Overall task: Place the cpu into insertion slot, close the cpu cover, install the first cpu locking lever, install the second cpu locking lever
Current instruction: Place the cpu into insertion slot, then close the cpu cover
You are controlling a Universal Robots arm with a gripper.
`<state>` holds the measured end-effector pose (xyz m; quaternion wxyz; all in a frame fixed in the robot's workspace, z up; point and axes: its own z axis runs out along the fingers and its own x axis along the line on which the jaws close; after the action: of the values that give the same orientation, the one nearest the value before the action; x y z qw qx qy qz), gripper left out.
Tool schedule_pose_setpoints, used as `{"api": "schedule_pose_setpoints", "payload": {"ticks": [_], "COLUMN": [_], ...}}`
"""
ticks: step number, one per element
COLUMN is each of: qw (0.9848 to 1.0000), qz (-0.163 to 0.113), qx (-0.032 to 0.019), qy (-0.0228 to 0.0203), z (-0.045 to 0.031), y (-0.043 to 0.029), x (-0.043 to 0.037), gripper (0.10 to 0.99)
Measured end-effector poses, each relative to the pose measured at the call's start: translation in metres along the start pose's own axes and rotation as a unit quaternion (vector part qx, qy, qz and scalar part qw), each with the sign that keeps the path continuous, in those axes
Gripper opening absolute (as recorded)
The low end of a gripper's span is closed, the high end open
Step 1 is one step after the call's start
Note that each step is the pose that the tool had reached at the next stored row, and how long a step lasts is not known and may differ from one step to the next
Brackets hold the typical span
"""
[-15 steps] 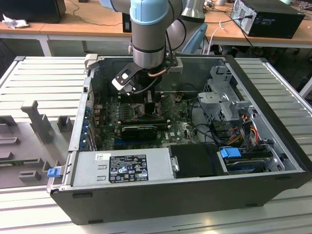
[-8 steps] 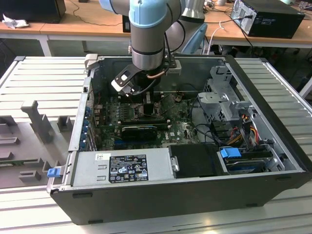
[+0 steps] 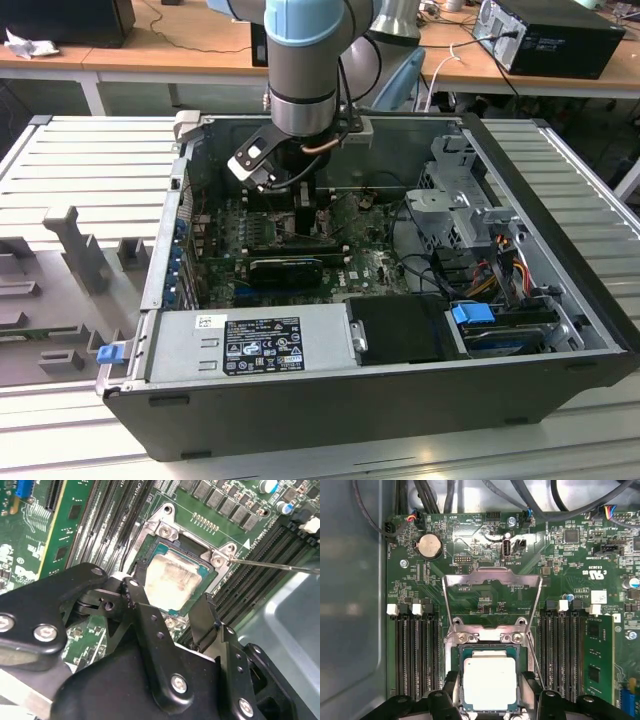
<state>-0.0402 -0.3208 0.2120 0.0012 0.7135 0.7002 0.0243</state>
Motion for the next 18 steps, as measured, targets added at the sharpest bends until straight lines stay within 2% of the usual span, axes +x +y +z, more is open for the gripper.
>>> {"api": "schedule_pose_setpoints", "payload": {"ticks": [1,2,4,5,6,7,8,18], "qw": [1.0,1.0,1.0,1.0,1.0,1.0,1.0,1.0], "qz": [0.0,0.0,0.0,0.0,0.0,0.0,0.0,0.0], "qx": [0.0,0.0001,0.0,0.0,0.0,0.0,0.0,0.0], "qy": [0.0,0.0,0.0,0.0,0.0,0.0,0.0,0.0], "z": [-0.002,-0.0034,-0.0055,-0.0062,-0.007,-0.0076,-0.0087,-0.0208], "y": [0.0001,0.0001,0.0002,0.0002,0.0002,0.0003,0.0003,0.0007], "x": [0.0001,0.0001,0.0002,0.0002,0.0002,0.0003,0.0003,0.0007], "gripper": [0.596,0.463,0.345,0.345,0.282,0.161,0.106,0.106]}}
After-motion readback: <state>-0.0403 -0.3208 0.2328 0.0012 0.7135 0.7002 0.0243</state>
